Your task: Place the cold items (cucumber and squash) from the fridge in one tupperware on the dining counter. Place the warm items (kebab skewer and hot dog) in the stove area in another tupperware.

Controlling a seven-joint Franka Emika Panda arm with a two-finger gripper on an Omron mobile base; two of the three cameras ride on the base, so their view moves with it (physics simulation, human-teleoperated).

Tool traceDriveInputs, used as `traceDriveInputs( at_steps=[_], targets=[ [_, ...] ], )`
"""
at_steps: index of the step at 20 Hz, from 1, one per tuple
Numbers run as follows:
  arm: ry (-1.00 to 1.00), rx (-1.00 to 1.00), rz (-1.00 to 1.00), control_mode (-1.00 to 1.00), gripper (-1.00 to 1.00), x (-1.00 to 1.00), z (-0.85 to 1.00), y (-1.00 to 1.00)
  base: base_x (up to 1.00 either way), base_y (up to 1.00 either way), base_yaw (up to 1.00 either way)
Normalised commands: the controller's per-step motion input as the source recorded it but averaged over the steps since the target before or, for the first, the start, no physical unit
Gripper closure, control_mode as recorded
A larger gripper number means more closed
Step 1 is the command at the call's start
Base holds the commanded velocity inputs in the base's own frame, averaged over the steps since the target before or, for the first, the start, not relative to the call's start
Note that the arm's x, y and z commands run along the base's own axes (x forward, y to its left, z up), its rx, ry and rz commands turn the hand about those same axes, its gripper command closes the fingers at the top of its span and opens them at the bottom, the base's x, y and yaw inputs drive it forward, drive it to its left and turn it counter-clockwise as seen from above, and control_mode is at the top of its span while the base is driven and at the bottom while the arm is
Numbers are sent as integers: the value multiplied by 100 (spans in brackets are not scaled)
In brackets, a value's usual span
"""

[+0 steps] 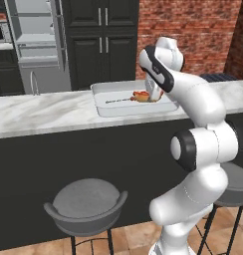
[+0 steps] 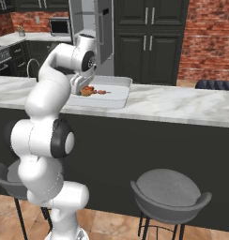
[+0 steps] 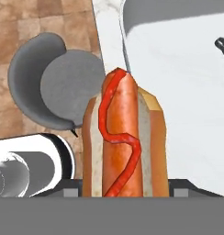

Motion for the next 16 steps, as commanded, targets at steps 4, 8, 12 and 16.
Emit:
traceDriveInputs(
  at_steps=[4,8,12,16],
  targets=[
    [-5,0,2,-100,100,42,-14,0,0,0,0],
    [-9,-1,3,-100,100,49,-6,0,0,0,0],
    [-7,-4,2,-100,100,42,-13,0,0,0,0],
    [-6,-4,2,-100,100,42,-15,0,0,0,0]
  ],
)
